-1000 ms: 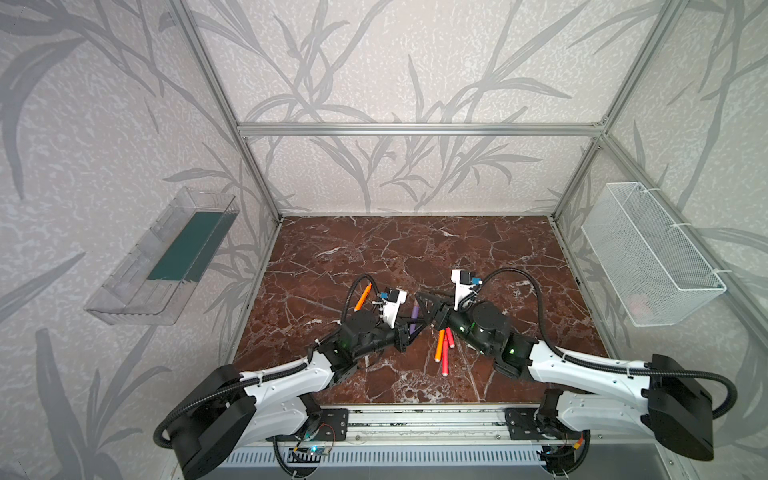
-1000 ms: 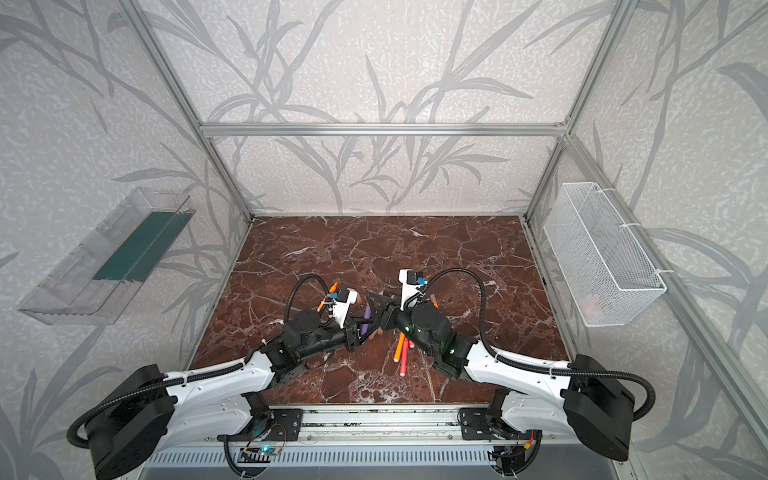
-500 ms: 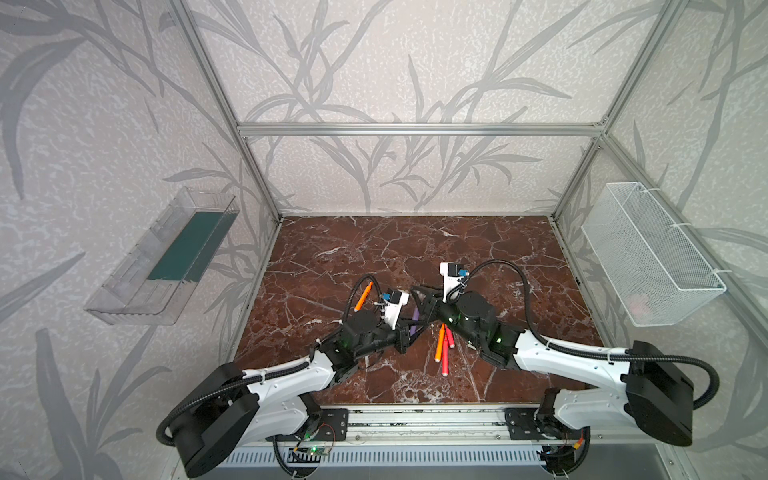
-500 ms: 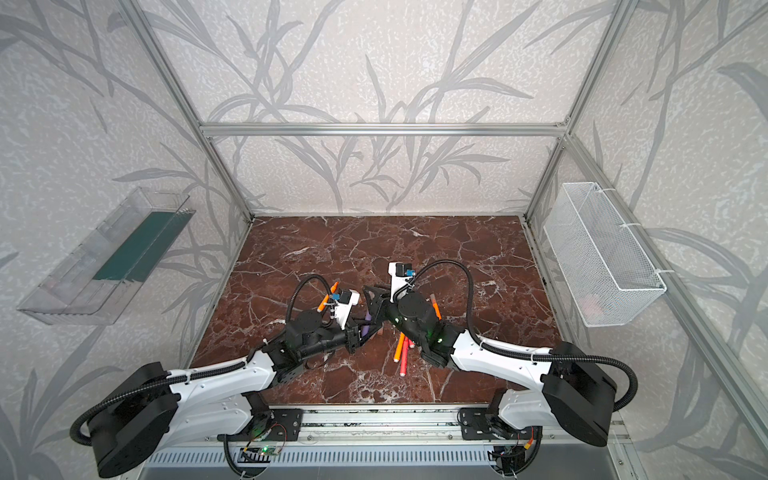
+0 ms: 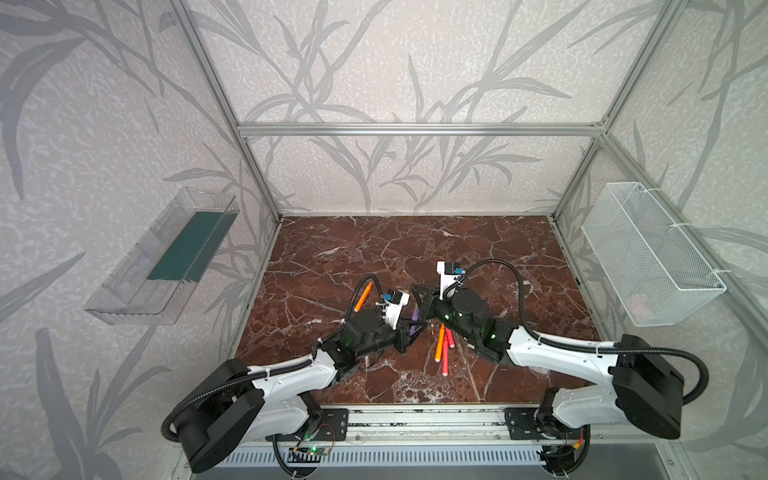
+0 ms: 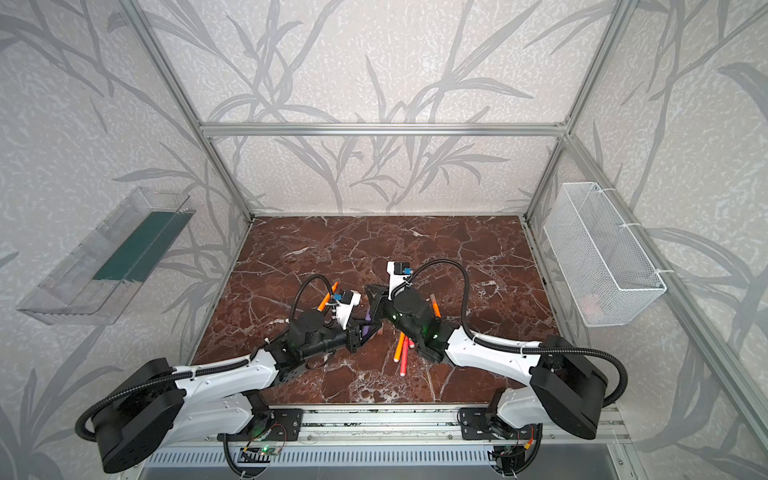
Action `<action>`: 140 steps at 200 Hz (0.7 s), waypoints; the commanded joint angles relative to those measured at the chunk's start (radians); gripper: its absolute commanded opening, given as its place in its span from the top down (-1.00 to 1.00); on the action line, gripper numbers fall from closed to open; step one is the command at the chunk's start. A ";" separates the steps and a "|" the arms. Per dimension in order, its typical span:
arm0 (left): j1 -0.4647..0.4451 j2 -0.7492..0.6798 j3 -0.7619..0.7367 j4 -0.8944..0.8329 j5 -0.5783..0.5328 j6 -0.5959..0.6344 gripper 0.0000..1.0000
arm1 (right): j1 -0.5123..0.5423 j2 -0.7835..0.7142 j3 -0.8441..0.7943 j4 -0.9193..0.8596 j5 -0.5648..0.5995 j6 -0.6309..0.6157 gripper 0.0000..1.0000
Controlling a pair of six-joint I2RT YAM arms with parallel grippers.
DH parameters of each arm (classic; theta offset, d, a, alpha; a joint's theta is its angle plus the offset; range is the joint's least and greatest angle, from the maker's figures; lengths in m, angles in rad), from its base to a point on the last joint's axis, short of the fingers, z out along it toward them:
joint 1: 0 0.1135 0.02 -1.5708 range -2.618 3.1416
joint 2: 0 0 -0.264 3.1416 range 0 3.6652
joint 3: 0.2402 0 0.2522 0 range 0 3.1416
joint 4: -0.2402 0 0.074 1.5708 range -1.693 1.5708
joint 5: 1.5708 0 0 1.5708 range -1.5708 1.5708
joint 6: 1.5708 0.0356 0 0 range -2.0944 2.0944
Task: Insert the pens into the pen caps
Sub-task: 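Press the pink cap down onto the purple marker with the right gripper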
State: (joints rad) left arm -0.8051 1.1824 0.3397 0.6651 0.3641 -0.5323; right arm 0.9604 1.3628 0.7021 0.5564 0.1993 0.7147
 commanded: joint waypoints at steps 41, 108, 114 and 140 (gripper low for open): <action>0.042 -0.085 0.123 -0.102 -0.082 0.084 1.00 | 0.004 0.022 -0.066 0.095 -0.205 -0.029 1.00; 0.157 -0.126 0.222 -0.186 -0.075 0.114 1.00 | 0.130 0.033 -0.095 0.008 -0.119 0.035 1.00; 0.157 -0.123 0.235 -0.218 -0.131 0.136 1.00 | 0.157 0.037 -0.087 -0.012 -0.085 0.052 1.00; 0.149 -0.097 0.262 -0.228 -0.262 0.197 1.00 | 0.237 0.066 -0.073 -0.022 0.009 0.103 1.00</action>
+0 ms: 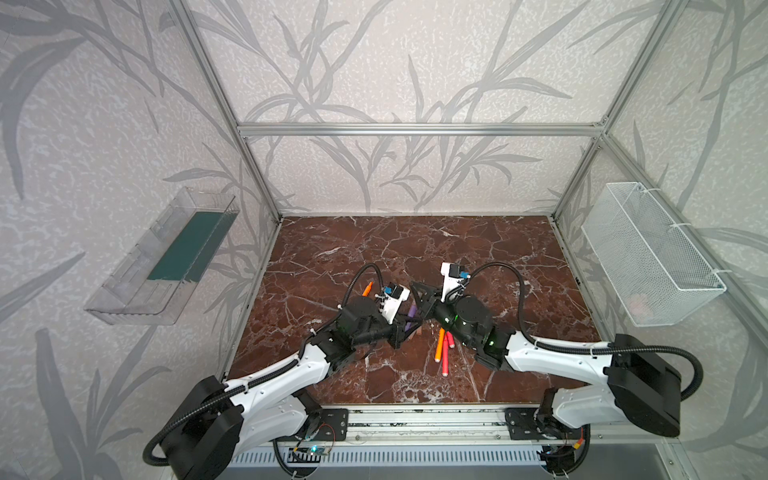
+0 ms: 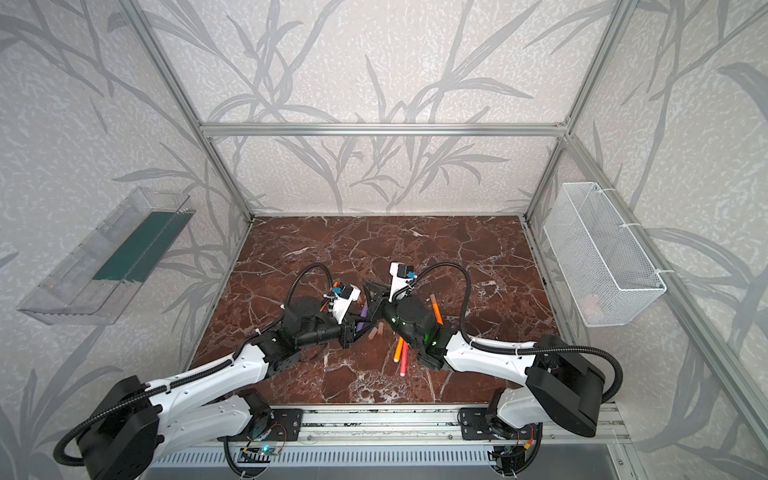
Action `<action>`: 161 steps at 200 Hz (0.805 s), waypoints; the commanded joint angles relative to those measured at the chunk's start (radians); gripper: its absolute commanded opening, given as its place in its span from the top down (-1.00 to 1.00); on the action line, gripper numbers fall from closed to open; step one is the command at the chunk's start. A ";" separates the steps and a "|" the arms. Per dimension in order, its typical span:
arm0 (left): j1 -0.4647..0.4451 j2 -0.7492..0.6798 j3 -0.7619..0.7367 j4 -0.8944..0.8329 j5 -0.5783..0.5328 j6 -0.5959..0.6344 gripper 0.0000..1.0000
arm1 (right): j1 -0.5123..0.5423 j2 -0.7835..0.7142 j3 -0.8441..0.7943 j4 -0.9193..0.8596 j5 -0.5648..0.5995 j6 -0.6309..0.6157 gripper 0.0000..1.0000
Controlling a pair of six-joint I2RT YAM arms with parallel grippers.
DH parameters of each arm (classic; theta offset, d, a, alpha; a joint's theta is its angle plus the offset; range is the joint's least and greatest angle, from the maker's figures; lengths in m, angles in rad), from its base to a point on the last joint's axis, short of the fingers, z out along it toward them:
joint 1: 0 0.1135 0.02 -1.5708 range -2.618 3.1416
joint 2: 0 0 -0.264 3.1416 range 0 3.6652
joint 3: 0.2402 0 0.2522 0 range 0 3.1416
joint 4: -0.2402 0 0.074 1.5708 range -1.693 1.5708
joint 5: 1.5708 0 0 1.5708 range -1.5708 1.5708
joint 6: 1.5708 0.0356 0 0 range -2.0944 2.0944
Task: Insert the pens into the pen caps
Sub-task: 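Press the pink cap down onto the purple marker with the right gripper, then open the right gripper and withdraw it from the capped purple marker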
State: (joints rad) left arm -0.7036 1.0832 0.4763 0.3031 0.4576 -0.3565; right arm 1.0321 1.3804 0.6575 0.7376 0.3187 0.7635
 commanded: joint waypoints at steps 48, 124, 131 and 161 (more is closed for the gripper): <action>0.072 0.001 0.158 0.112 -0.351 -0.025 1.00 | 0.210 0.065 -0.055 -0.149 -0.037 0.060 1.00; 0.025 -0.043 0.038 0.202 0.029 0.054 1.00 | 0.208 -0.038 -0.020 -0.236 0.016 -0.090 0.74; 0.008 -0.056 0.023 0.203 0.033 0.066 1.00 | 0.209 -0.049 -0.019 -0.241 0.027 -0.090 0.62; -0.049 -0.109 -0.029 0.215 0.053 0.076 1.00 | 0.199 -0.090 -0.035 -0.193 0.031 -0.114 0.34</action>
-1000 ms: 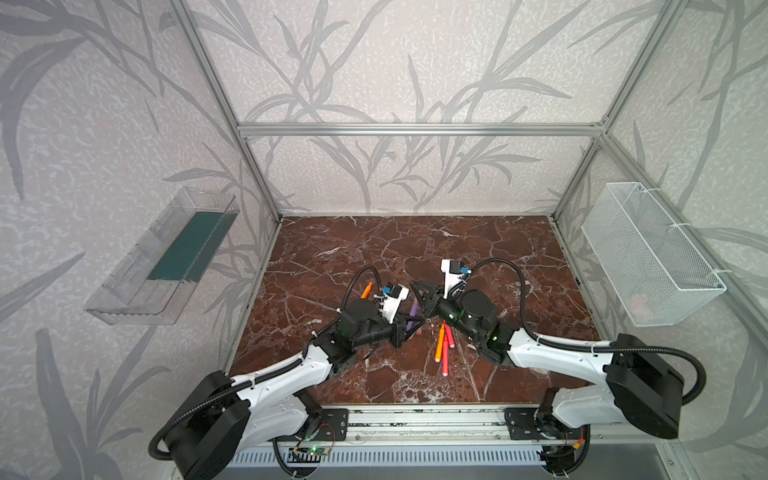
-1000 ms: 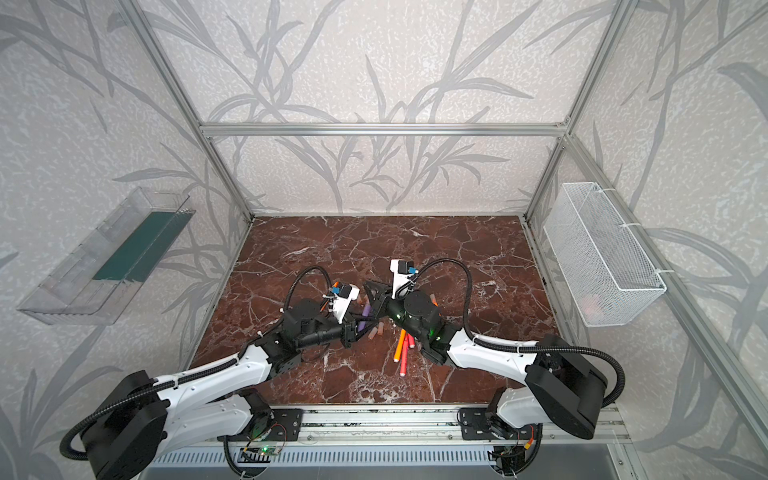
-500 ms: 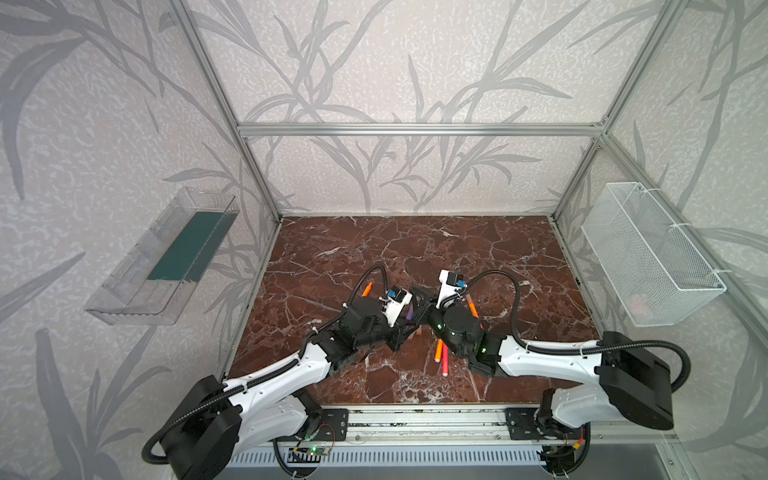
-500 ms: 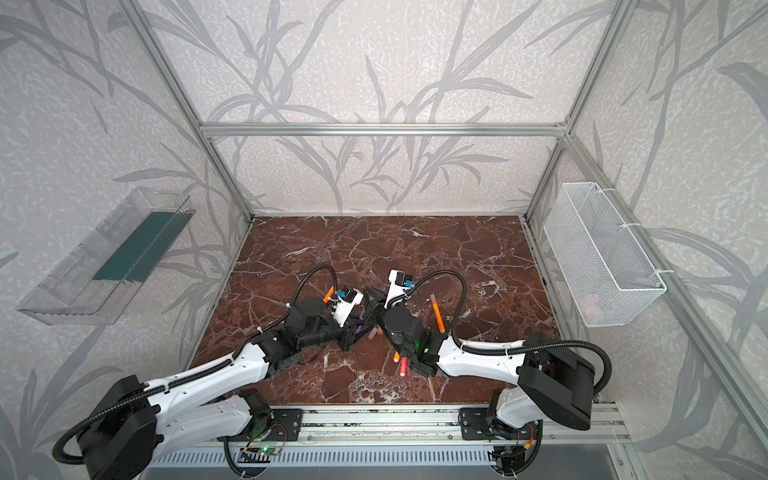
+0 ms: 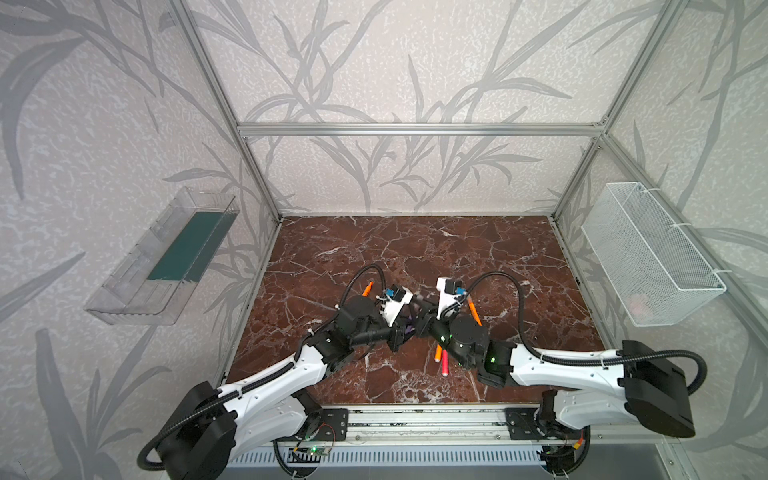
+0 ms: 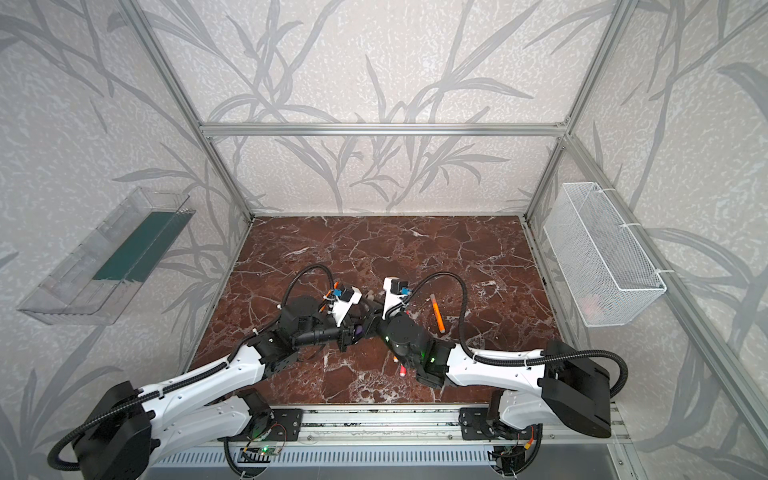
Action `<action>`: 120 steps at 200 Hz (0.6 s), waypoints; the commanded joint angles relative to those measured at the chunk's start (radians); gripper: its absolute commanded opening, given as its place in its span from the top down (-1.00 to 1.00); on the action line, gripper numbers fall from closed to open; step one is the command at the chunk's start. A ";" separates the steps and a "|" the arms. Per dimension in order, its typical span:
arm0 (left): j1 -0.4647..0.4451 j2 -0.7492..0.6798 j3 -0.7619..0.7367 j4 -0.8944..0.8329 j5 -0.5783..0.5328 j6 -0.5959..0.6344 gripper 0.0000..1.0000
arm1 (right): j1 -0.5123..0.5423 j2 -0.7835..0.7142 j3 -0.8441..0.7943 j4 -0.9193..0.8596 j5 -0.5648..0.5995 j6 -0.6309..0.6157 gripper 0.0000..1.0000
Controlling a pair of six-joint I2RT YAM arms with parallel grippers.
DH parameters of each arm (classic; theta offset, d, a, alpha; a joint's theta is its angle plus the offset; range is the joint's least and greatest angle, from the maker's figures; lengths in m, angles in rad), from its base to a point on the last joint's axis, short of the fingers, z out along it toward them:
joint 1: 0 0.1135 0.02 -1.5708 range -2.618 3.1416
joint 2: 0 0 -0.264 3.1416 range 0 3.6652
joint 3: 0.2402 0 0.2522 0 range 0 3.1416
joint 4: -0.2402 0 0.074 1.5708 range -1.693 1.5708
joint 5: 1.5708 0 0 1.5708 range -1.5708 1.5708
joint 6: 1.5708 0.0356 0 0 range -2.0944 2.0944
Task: Insert the pens into the pen caps
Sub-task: 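Open the right gripper and withdraw it from the capped purple marker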
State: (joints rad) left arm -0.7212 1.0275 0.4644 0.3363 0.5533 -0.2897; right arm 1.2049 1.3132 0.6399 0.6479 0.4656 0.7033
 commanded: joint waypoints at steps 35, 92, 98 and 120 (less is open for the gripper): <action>-0.062 -0.092 -0.051 0.187 -0.018 0.010 1.00 | 0.020 -0.055 0.000 -0.113 -0.122 -0.095 0.25; -0.078 -0.094 -0.070 0.197 -0.024 0.015 1.00 | -0.013 -0.049 0.013 -0.145 -0.141 -0.074 0.57; -0.077 -0.092 -0.071 0.201 -0.020 0.014 1.00 | -0.021 -0.049 0.009 -0.150 -0.138 -0.074 0.64; -0.077 -0.081 -0.083 0.216 -0.023 0.010 0.94 | -0.051 -0.054 -0.006 -0.180 -0.123 -0.031 0.90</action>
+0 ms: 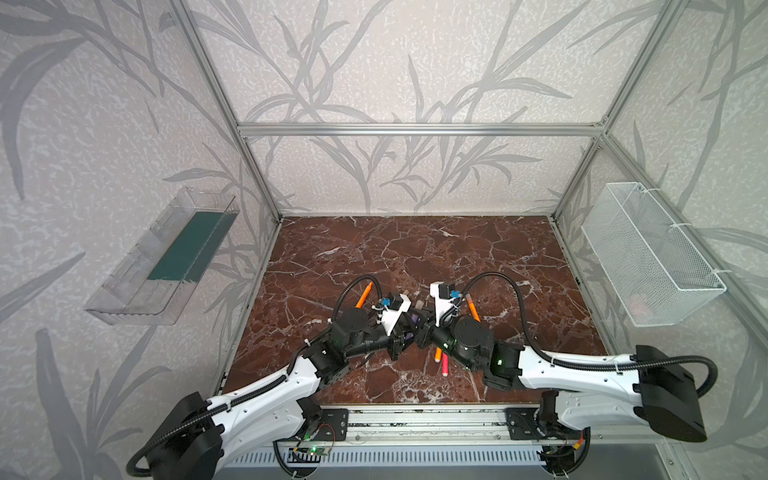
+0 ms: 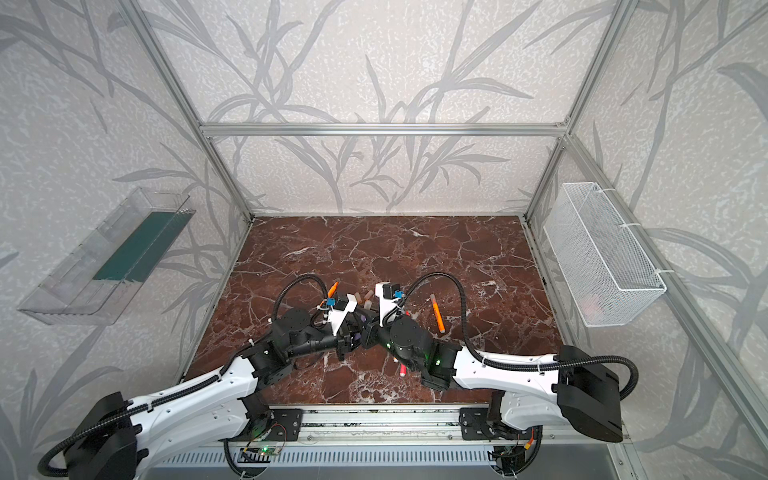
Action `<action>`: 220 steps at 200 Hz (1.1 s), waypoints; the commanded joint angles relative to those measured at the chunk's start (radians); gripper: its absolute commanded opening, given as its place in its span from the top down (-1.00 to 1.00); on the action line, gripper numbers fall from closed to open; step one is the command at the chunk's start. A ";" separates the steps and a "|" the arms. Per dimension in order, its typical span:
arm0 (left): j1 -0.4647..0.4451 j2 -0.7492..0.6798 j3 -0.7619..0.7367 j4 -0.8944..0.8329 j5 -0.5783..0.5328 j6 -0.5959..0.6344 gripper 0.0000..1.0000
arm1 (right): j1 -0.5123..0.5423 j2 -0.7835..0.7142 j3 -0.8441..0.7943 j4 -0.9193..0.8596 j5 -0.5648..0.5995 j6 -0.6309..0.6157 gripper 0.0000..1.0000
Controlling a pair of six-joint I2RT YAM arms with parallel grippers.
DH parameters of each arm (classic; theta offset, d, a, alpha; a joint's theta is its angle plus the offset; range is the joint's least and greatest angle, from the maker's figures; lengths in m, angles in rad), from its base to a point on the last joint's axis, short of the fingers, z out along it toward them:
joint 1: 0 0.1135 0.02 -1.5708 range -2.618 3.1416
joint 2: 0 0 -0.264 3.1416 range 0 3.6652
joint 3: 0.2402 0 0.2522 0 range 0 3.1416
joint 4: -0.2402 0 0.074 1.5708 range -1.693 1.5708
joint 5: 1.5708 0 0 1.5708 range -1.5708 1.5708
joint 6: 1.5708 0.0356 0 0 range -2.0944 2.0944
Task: Insert the pens into the pen caps
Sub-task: 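Open the right gripper and withdraw it from the capped purple marker, then lower the capped purple marker with the left gripper while the right gripper withdraws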
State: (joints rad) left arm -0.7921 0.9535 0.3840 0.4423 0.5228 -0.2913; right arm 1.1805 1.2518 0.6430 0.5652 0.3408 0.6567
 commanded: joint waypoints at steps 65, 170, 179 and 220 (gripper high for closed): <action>0.005 -0.039 -0.012 -0.106 -0.388 -0.013 -0.45 | -0.278 -0.115 0.031 -0.652 0.080 -0.029 1.00; 0.105 0.103 0.113 -0.539 -0.957 -0.232 -0.49 | -0.626 0.041 0.092 -1.010 -0.094 -0.213 0.91; 0.117 0.102 0.110 -0.550 -0.961 -0.238 -0.49 | -0.627 0.079 0.110 -1.018 -0.085 -0.203 0.91; 0.160 0.090 0.101 -0.569 -0.938 -0.254 -0.50 | -0.652 0.251 0.188 -1.041 -0.100 -0.186 0.86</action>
State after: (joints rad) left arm -0.6533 1.0561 0.4706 -0.0792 -0.3748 -0.5022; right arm 0.5457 1.4319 0.7815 -0.4389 0.2657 0.4702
